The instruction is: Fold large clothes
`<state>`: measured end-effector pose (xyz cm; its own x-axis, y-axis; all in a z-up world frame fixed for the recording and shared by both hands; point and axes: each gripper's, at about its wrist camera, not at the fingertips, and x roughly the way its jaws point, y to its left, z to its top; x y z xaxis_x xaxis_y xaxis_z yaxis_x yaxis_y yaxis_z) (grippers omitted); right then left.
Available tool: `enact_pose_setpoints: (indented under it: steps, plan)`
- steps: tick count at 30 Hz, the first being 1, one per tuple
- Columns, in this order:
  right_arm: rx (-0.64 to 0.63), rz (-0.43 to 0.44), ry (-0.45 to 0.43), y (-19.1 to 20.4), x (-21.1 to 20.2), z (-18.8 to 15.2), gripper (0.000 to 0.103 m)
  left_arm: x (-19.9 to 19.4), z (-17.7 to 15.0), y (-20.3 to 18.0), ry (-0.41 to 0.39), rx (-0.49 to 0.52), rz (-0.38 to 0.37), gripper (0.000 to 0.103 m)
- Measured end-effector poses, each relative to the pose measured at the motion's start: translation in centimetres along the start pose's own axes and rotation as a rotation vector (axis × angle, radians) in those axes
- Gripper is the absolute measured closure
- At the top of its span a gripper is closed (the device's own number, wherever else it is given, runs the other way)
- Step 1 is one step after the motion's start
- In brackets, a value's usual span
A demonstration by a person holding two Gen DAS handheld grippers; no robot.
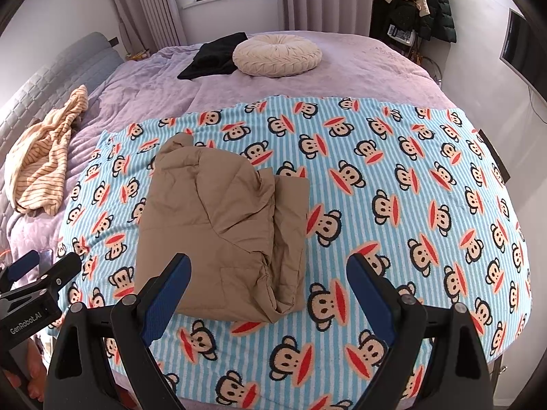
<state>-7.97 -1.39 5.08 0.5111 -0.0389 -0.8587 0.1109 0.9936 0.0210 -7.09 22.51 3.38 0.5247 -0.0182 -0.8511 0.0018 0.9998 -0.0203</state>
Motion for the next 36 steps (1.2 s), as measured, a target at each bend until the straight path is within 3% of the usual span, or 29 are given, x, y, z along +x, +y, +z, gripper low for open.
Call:
enact_pose_setpoints:
  steps: [36]
  plan:
    - [0.000, 0.005, 0.006, 0.29, 0.22, 0.17, 0.009, 0.25, 0.16, 0.25, 0.002, -0.003, -0.001, 0.000]
